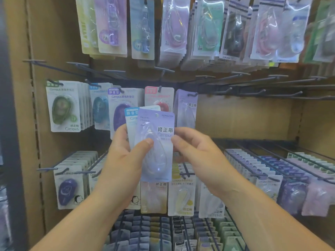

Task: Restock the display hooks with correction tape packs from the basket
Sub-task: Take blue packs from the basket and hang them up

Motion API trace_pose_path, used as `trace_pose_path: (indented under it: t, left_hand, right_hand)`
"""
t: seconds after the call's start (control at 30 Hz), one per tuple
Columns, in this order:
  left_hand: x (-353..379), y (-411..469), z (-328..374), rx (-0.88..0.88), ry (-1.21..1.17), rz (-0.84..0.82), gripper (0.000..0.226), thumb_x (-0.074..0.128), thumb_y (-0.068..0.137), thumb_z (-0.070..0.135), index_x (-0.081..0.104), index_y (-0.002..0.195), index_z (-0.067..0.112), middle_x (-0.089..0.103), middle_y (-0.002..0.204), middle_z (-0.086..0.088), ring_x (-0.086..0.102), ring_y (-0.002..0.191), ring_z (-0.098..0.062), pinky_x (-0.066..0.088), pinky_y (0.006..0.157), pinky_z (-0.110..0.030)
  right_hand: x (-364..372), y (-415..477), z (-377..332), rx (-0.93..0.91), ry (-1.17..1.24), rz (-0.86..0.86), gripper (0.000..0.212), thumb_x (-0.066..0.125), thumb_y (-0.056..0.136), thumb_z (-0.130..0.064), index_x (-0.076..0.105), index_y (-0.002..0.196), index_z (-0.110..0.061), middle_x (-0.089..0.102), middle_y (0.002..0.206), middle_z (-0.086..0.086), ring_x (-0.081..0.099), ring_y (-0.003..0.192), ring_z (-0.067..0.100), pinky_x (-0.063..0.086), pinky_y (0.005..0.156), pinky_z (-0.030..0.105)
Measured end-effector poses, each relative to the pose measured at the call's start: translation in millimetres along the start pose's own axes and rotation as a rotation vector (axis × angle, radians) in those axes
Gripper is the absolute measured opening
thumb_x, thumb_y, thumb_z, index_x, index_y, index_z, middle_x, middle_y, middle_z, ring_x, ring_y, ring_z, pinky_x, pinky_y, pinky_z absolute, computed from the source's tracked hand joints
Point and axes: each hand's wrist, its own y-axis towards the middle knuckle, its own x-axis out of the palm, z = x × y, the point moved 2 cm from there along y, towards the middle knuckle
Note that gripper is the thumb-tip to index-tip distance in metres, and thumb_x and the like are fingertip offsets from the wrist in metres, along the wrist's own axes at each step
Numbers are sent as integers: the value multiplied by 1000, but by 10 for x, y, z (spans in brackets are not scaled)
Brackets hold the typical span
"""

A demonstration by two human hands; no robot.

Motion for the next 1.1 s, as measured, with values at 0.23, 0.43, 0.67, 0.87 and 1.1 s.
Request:
trace_pose_path:
  t: [0.23, 0.43, 0.67, 0.87, 1.1]
  left_hand:
    - [46, -56, 25, 56, -30, 25, 43, 76, 87, 14, 59, 125, 28, 79, 114, 1, 78, 104, -22, 65, 80, -36]
    - [-100, -40, 43, -71, -165, -58, 37, 52, 103, 1, 61, 133, 21, 78, 121, -9, 76, 108, -30, 65, 86, -43]
    - [-658, 136, 212, -23, -4, 101, 23, 56, 106, 20, 60, 125, 31, 78, 115, 2, 79, 96, -24, 65, 57, -37]
    - [-978, 505, 368, -2, 82, 163, 16, 54, 109, 26, 58, 124, 25, 79, 108, -9, 76, 72, -26, 60, 48, -27]
    - [-1057, 750, 273, 14, 222, 193, 12, 51, 112, 27, 60, 118, 31, 77, 105, -11, 73, 68, -24, 60, 52, -30]
  right_hand:
    - [155, -91, 34, 24, 108, -22, 46, 79, 88, -13, 59, 128, -24, 77, 114, -3, 75, 103, 17, 63, 79, 36]
    - [190, -31, 38, 6, 212, 25, 38, 68, 96, -14, 51, 128, -23, 77, 111, 1, 77, 94, 25, 64, 64, 41]
    - [90, 156, 76, -90, 184, 183, 28, 57, 103, -16, 54, 125, -32, 77, 108, -11, 76, 90, 14, 58, 56, 30]
    - [-14, 249, 156, -166, 226, 357, 22, 52, 106, -14, 55, 115, -34, 73, 104, -17, 74, 85, 14, 56, 50, 27]
    - [-65, 256, 240, -148, 221, 413, 18, 52, 106, -16, 55, 121, -27, 71, 114, -3, 72, 85, 20, 54, 52, 30]
